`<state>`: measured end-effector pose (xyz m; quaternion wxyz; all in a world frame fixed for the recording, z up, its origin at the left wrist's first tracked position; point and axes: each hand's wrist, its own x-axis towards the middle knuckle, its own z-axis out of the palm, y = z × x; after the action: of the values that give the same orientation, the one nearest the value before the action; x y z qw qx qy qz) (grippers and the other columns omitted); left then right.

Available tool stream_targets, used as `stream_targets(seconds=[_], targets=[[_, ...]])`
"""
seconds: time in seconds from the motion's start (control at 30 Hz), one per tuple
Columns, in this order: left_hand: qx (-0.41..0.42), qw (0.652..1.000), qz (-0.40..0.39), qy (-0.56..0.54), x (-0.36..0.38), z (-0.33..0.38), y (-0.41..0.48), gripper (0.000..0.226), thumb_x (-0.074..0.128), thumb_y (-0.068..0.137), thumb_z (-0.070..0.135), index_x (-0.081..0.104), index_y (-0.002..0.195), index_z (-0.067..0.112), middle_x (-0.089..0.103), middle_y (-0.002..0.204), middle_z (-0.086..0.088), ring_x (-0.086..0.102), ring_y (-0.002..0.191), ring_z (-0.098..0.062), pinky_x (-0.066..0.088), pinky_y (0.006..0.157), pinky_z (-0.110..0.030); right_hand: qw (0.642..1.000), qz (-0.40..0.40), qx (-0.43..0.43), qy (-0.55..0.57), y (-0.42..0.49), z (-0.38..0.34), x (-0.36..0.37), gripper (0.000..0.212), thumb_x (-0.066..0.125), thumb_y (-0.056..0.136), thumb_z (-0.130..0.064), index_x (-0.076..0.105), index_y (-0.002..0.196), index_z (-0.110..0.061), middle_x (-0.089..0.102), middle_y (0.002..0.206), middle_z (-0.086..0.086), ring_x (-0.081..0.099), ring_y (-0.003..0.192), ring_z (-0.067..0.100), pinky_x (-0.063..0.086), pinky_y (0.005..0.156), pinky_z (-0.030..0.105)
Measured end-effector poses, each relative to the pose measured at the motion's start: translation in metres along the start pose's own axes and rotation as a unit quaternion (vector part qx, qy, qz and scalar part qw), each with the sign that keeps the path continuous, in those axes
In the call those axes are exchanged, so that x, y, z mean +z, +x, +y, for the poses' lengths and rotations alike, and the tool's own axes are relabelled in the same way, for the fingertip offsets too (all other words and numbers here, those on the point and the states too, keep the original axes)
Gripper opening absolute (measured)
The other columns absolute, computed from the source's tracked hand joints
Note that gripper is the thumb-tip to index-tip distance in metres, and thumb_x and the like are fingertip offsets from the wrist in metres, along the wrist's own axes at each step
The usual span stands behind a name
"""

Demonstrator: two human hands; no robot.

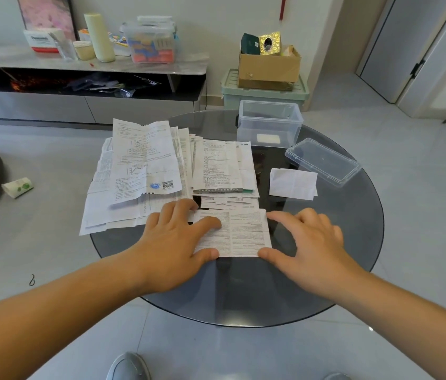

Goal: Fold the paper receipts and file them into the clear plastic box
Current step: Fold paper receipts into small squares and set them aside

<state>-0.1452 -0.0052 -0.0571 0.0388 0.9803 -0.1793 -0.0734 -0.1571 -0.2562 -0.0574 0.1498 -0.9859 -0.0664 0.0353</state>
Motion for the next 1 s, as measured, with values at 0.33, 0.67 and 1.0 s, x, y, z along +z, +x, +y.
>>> stream_targets(seconds=[0.33,0.67,1.0], targets=[[0.112,0.994,-0.005,0.020,-0.010,0.009,-0.015,0.075,0.015,0.082,0.076,0.041,0.145,0.045,0.032,0.142,0.007,0.024,0.134,-0.015,0.022,0.113,-0.035,0.983,0.030,-0.183,0.017,-0.010,-0.009,-0.004,0.036,0.053,0.088,-0.048,0.065,0.118,-0.033,0.052,0.127,-0.015,0.043,0.117,0.012,0.039,0.098,0.035],[0.242,0.968,-0.063,-0.005,-0.014,0.014,-0.020,0.082,0.051,0.076,0.086,0.032,0.146,0.049,0.019,0.151,0.016,0.019,0.136,-0.007,0.022,0.115,-0.026,0.972,-0.037,-0.229,0.042,-0.014,0.001,-0.007,0.036,0.055,0.086,-0.059,0.070,0.106,-0.035,0.061,0.129,-0.022,0.049,0.123,-0.001,0.046,0.102,0.035],[0.254,0.962,-0.033,-0.095,-0.003,0.017,-0.025,0.070,0.074,0.069,0.073,0.048,0.128,0.045,0.038,0.127,0.025,0.034,0.116,0.004,0.024,0.103,-0.013,0.960,-0.121,-0.148,0.203,-0.020,0.001,-0.004,0.035,0.056,0.100,-0.017,0.064,0.122,-0.043,0.050,0.142,-0.026,0.052,0.127,0.004,0.054,0.094,0.024]])
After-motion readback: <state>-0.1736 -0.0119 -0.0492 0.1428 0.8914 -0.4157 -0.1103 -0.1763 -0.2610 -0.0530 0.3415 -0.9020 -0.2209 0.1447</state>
